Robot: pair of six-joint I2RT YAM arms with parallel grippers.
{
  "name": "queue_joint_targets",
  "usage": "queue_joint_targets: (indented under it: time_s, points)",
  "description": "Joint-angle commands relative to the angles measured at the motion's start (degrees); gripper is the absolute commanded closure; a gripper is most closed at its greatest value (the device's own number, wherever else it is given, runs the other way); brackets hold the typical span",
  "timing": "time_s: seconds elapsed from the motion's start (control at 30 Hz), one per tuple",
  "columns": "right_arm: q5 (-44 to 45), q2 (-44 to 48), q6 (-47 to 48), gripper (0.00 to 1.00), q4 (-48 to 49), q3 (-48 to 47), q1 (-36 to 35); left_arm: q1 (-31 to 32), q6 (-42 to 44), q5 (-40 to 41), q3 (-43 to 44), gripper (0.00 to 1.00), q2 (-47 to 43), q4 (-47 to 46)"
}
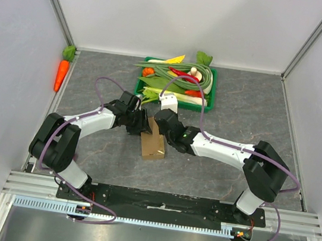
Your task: Unpack the express box
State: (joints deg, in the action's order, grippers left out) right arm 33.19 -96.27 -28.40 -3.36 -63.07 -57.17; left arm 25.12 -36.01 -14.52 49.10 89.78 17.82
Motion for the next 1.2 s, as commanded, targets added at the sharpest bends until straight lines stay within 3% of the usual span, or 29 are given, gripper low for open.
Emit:
queue_joint_targets:
  time_s: [0.0,0.2,0.3,0.63,0.73,0.97,1.17]
  points:
    - [-0.8,1.3,1.0,1.0,-3.7,1.0,-0.3,-0.4,0.4,7.4,-3.6,0.61,2.9,10.2]
    - [-3.1,0.4,-0.2,1.0,-4.1,0.7,-0.3,-0.4,0.1,7.1,-3.3,0.61,2.9,10.1]
    - [-4.4,0.0,-1.3,1.0,-5.4,-0.2,-0.5,-0.5,-0.9,6.5,-3.2,0.56,2.7,10.0]
    - [-4.5,-2.3,-1.1,1.0,-6.6,-3.5,-0.8,-4.0,-4.5,-1.3,-5.0,0.17,-0.7,1.9]
    - [-4.8,-2.7,-1.1,1.0,-6.6,-4.3,-0.8,-5.6,-5.5,-4.4,-5.2,0.14,0.6,-0.5]
    - [-5.2,-3.1,-0.7,1.0,-8.2,-5.3,-1.0,-8.3,-11.4,-10.6,-6.1,0.21,3.0,-7.3]
    - [-4.7,-2.4,-1.4,1.0,-10.1,-5.5,-1.7,-8.5,-15.4,-8.7,-6.4,0.48,3.8,-7.3]
